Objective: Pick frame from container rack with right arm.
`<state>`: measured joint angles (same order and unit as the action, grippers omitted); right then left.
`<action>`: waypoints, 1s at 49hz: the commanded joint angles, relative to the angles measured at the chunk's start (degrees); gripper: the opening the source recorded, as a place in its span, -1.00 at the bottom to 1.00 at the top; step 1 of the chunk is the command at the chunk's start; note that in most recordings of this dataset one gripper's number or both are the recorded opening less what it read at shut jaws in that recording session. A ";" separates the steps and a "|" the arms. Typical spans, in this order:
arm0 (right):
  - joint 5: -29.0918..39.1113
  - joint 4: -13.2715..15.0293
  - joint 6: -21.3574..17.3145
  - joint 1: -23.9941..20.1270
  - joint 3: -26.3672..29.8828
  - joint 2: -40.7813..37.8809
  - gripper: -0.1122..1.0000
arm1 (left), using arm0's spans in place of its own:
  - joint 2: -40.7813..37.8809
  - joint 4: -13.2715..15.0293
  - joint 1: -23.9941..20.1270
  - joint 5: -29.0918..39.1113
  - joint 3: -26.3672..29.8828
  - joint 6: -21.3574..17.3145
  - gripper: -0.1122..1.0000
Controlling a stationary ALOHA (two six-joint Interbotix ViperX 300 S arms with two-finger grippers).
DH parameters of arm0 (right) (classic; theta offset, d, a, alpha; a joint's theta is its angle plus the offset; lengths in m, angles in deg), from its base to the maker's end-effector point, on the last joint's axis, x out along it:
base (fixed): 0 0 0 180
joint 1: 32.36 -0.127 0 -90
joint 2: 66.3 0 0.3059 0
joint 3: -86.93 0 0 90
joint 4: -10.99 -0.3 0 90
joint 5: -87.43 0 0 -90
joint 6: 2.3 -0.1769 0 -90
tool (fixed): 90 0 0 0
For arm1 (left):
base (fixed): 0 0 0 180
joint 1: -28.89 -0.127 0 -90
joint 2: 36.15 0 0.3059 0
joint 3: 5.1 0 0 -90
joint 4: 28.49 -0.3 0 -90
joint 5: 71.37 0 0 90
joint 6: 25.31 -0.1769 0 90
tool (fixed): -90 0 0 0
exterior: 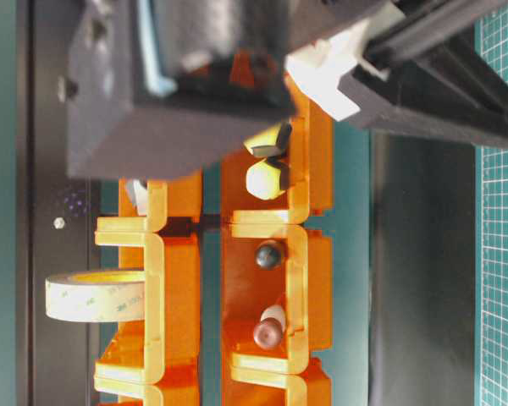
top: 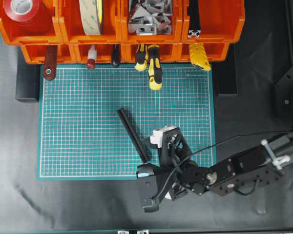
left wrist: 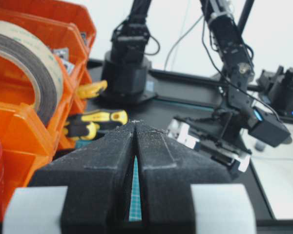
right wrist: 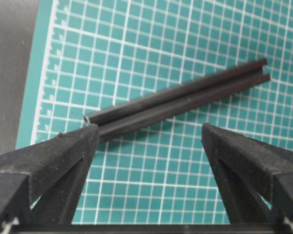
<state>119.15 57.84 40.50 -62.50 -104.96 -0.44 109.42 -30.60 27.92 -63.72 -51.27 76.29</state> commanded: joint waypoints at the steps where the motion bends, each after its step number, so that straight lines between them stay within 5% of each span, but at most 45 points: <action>1: -0.18 -0.26 -0.53 -0.09 0.26 3.69 0.73 | -0.35 -0.18 0.09 0.00 1.67 0.09 -0.79; 13: 0.26 -0.18 -4.39 0.35 -1.05 13.01 0.73 | -0.35 -0.18 0.35 3.87 1.76 0.09 -0.79; 33: -0.88 1.14 -14.41 2.02 -11.69 30.32 0.73 | 3.43 -0.18 4.48 16.61 3.78 -0.09 -0.79; 49: -2.11 1.49 -15.38 3.60 -18.81 40.69 0.73 | 3.78 -0.18 2.02 19.69 3.87 -0.09 -0.79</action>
<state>117.66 58.98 25.21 -59.16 -123.07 37.35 113.55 -30.60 30.56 -44.48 -49.07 76.29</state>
